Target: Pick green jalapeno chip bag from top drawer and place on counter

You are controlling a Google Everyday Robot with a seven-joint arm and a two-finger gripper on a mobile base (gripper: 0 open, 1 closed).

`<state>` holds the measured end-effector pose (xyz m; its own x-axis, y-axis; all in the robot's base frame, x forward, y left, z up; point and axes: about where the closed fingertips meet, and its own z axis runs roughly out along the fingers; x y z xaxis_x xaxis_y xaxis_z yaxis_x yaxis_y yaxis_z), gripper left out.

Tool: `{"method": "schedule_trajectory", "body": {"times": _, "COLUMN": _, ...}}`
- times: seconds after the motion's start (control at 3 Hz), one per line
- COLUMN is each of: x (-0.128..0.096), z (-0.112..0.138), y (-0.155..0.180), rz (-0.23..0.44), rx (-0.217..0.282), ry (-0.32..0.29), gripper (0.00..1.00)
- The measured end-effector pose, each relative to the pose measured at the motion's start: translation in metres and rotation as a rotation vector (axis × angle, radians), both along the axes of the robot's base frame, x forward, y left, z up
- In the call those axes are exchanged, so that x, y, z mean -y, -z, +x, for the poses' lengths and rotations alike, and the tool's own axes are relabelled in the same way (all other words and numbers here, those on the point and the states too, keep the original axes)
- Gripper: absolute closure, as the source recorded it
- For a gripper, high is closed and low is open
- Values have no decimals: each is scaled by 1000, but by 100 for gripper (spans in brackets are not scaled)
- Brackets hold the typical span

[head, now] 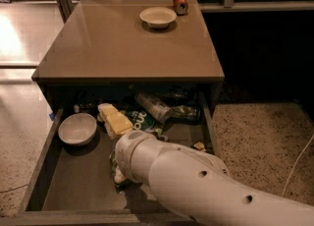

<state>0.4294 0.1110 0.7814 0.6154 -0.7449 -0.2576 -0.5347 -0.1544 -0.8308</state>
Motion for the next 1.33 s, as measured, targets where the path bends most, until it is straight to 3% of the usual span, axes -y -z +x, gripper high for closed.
{"method": "schedule_trajectory", "body": {"times": 0.33, "x": -2, "z": -4, "y": 8, "rz": -19, "rx": -9, "ry": -16, "gripper": 0}}
{"method": "schedule_trajectory", "body": {"times": 0.67, "x": -13, "z": -28, "y": 61, "rz": -47, "rx": -90, "ry": -69, "gripper": 0}}
{"method": "schedule_trajectory", "body": {"times": 1.33, "x": -16, "z": -27, "y": 59, "rz": -36, "rx": -66, "ry": -69, "gripper": 0}}
